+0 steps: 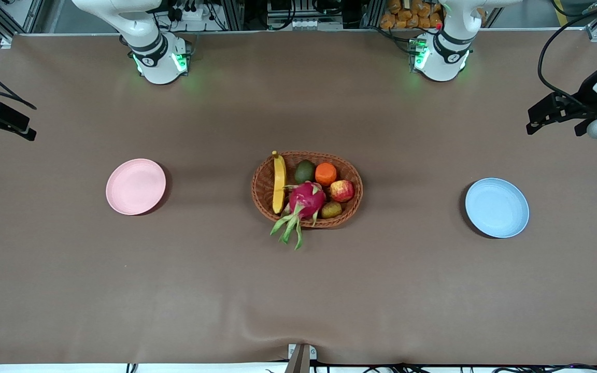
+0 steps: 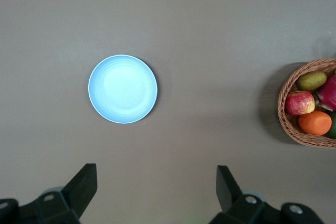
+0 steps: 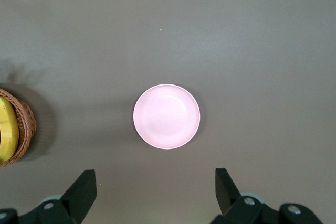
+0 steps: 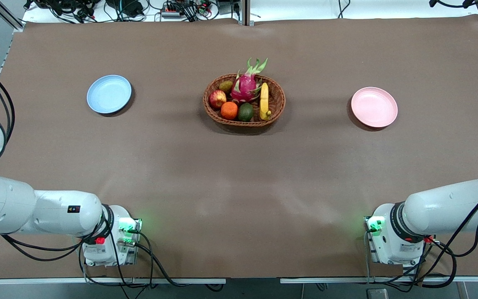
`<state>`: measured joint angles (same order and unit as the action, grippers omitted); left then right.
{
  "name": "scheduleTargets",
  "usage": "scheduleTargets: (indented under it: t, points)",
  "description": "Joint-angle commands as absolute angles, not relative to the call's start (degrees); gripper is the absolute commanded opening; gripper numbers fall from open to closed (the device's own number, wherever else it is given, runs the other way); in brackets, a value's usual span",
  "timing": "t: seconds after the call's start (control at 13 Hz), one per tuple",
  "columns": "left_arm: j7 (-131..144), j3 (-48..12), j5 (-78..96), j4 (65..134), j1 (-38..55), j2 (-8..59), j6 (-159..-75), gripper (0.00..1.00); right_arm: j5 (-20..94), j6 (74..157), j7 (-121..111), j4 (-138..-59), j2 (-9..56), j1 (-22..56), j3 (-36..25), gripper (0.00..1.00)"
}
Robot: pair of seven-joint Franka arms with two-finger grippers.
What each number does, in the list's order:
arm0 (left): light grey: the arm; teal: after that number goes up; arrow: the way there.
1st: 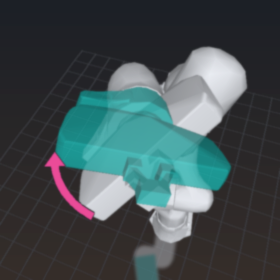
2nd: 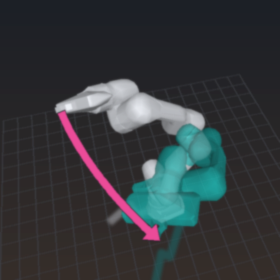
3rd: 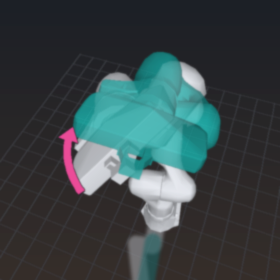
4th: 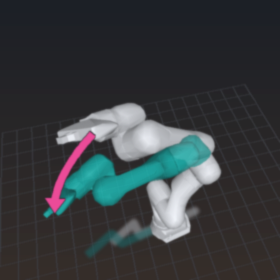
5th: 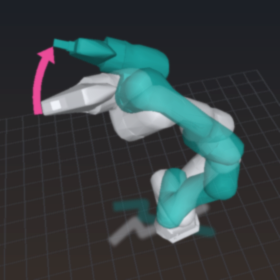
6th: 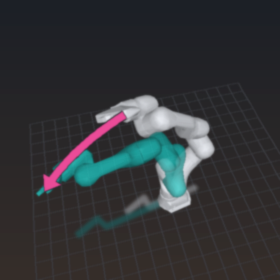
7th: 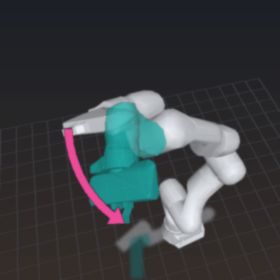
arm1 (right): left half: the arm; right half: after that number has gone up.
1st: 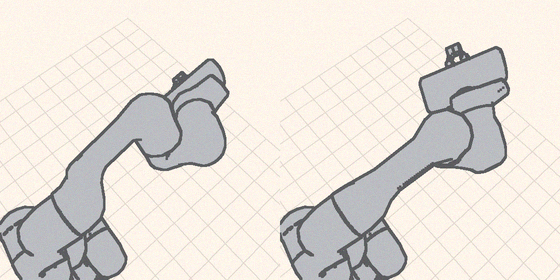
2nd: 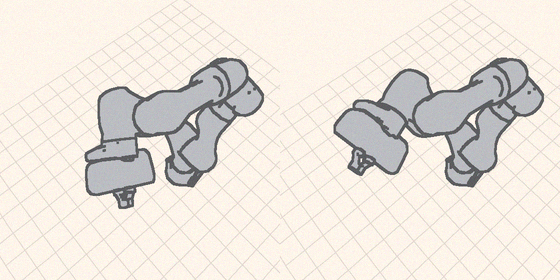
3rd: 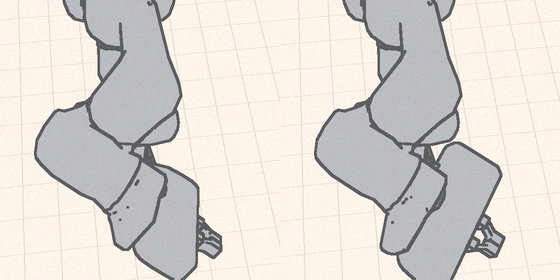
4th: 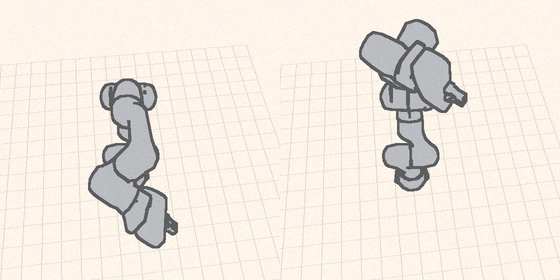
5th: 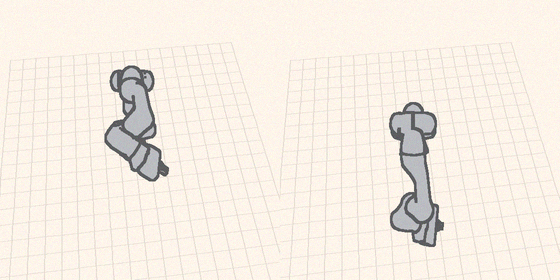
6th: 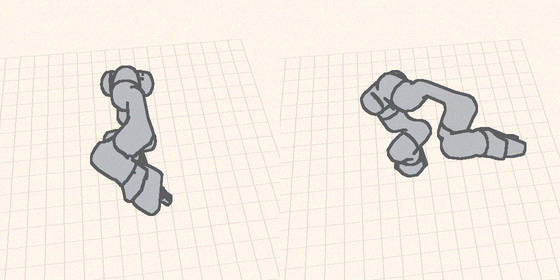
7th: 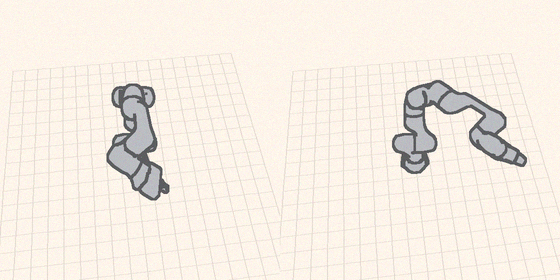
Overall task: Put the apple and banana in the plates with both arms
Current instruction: 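Reach the left gripper down to the red apple in the basket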
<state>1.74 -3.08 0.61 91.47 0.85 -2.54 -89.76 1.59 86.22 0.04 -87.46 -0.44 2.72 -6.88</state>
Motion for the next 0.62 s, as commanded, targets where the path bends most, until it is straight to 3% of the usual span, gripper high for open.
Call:
scheduleTargets:
  t: [0.0,0.54]
  points:
    - [1.23,-3.43,0.70,90.18,0.26,-2.29,-88.42,1.00,2.46,86.57,-0.53,-88.50,-1.58,2.99,-6.77,1.00]
    - [1.49,-3.78,0.96,90.79,1.23,2.09,-88.50,1.00,1.67,88.15,-2.20,-90.35,-2.55,3.78,-6.77,1.00]
